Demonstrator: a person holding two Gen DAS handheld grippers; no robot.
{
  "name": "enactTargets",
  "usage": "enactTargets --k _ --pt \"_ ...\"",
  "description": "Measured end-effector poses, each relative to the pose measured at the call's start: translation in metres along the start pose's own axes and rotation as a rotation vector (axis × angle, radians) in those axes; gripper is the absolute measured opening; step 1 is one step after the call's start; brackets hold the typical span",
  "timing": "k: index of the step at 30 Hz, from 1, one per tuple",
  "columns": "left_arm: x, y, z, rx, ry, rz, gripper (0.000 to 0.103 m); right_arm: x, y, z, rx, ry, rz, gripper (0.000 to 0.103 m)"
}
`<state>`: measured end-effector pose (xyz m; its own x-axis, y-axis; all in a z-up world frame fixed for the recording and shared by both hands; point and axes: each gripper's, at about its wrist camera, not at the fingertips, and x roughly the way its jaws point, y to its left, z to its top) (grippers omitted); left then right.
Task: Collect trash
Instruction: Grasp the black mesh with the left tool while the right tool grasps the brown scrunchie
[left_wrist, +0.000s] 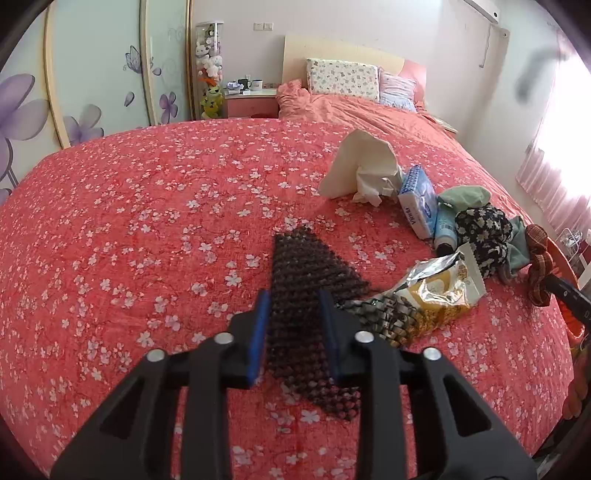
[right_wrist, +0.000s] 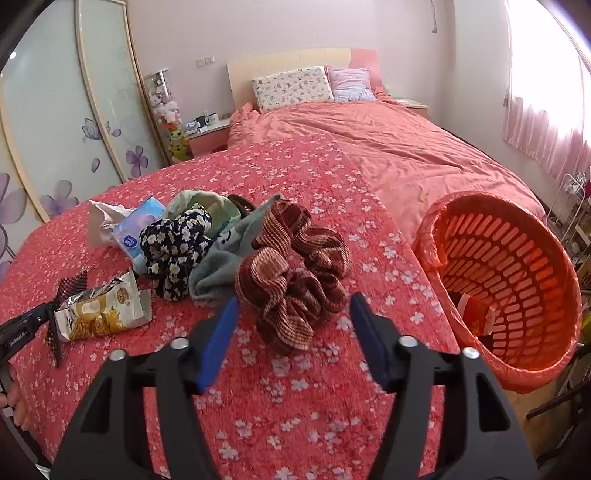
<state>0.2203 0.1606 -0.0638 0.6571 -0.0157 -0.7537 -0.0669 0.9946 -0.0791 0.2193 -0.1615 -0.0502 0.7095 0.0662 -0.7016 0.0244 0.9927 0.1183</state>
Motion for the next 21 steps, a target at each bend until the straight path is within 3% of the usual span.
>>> enactTargets --k 10,13,15,18,19,21 --pt "0.014 0.001 0.003 -0.008 0.023 0.003 0.032 0.026 0.001 0.012 0.017 0.050 -0.063 0.067" --pt "0.016 0.002 0.002 -0.010 0.027 0.000 0.032 0.029 -0.001 0.009 0.024 0.072 -0.054 0.056" --pt "0.017 0.002 0.002 -0.012 0.024 0.002 0.029 0.028 -0.001 0.008 0.024 0.074 -0.048 0.039" --pt "0.018 0.004 0.001 -0.016 0.021 0.009 0.008 0.022 -0.002 0.007 0.023 0.065 -0.044 0.021" --pt "0.017 0.006 0.001 -0.027 0.022 -0.005 0.001 0.020 -0.002 0.008 0.023 0.061 -0.045 0.019" --pt "0.013 0.009 0.002 -0.040 0.012 -0.014 0.001 0.015 -0.004 0.008 0.025 0.051 -0.038 0.016"
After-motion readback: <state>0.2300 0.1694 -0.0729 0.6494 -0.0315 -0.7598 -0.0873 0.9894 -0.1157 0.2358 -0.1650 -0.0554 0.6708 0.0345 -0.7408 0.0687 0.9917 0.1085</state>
